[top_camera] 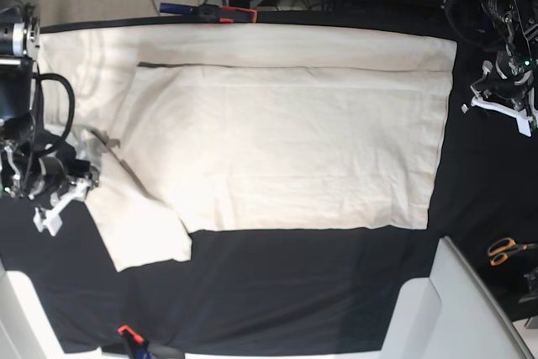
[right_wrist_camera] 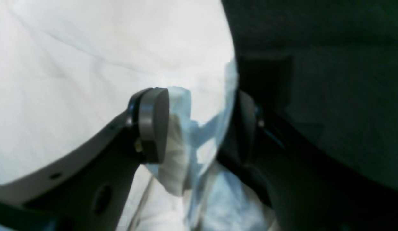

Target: Fold the T-shirt properly

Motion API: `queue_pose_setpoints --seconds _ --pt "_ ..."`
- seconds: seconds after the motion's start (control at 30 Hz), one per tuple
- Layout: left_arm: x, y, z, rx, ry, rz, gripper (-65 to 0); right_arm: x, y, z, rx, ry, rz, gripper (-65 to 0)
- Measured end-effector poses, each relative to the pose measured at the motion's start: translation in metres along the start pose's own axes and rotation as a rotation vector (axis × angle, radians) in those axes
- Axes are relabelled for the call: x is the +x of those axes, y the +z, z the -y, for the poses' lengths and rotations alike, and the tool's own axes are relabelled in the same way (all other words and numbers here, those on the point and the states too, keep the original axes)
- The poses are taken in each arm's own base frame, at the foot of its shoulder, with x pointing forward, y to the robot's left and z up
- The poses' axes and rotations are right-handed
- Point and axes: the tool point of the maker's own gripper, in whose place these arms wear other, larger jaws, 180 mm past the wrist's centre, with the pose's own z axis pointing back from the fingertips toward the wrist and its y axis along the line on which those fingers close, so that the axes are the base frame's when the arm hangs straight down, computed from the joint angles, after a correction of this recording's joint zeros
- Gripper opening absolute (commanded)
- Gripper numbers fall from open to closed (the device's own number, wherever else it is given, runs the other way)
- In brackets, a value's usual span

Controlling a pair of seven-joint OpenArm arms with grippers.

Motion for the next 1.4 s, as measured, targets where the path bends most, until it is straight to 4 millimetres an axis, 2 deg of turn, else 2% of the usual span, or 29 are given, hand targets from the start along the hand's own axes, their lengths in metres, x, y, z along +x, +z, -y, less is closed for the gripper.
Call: queue_pose_setpoints --seconds 0.07,0.13,0.3,0.47,0.57,0.73,0.97,1.03,1.1,1.2,1.33,1.4 --pt "0.0 0.0 0.0 0.0 0.0 0.0 -44.9 0.0 0.0 0.001 -0.002 0.0 0.001 -35.3" --pt "0.0 0.0 0.0 0.0 0.0 0.0 -44.9 0.0 0.001 0.002 -0.003 0.0 -0.001 -38.9" --pt "0.0 0.0 0.0 0.0 0.0 0.0 -44.9 0.0 0.001 0.001 -0.003 0.0 0.0 -57.9" --pt "0.0 0.0 0.0 0.0 0.0 0.0 -44.9 0.0 0.001 0.001 -0.003 0.0 0.0 -59.4" --pt "0.0 0.0 0.0 0.0 0.0 0.0 -44.9 0.0 0.001 0.001 -0.004 -0.001 0.0 -65.0" --pt "0.005 -0.002 0.002 -0.002 0.005 0.005 -44.4 0.0 0.001 0.002 -0.004 -0.002 0.0 -64.7" --pt "0.033 -0.035 0.004 0.005 0.111 0.003 -44.8 0.001 0.0 0.001 -0.002 0.0 0.002 -64.7" --pt "0.038 -0.045 0.012 -0.006 0.131 -0.014 -44.8 0.001 0.0 0.0 0.0 0.0 0.002 -64.8" --pt "0.046 -0.057 0.028 -0.031 0.076 -0.042 -44.6 0.001 0.001 0.0 -0.001 -0.001 0.004 -64.8" --pt "0.068 -0.074 0.064 -0.08 -0.02 -0.062 -44.4 0.003 0.002 0.001 -0.002 0.002 0.01 -64.8" --pt "0.09 -0.092 0.104 -0.136 -0.045 -0.031 -44.3 0.003 0.001 0.0 0.002 0.001 0.007 -64.8" --pt "0.09 -0.1 0.104 -0.112 -0.034 -0.042 -44.1 0.001 0.002 0.001 -0.002 0.001 0.005 -64.8"
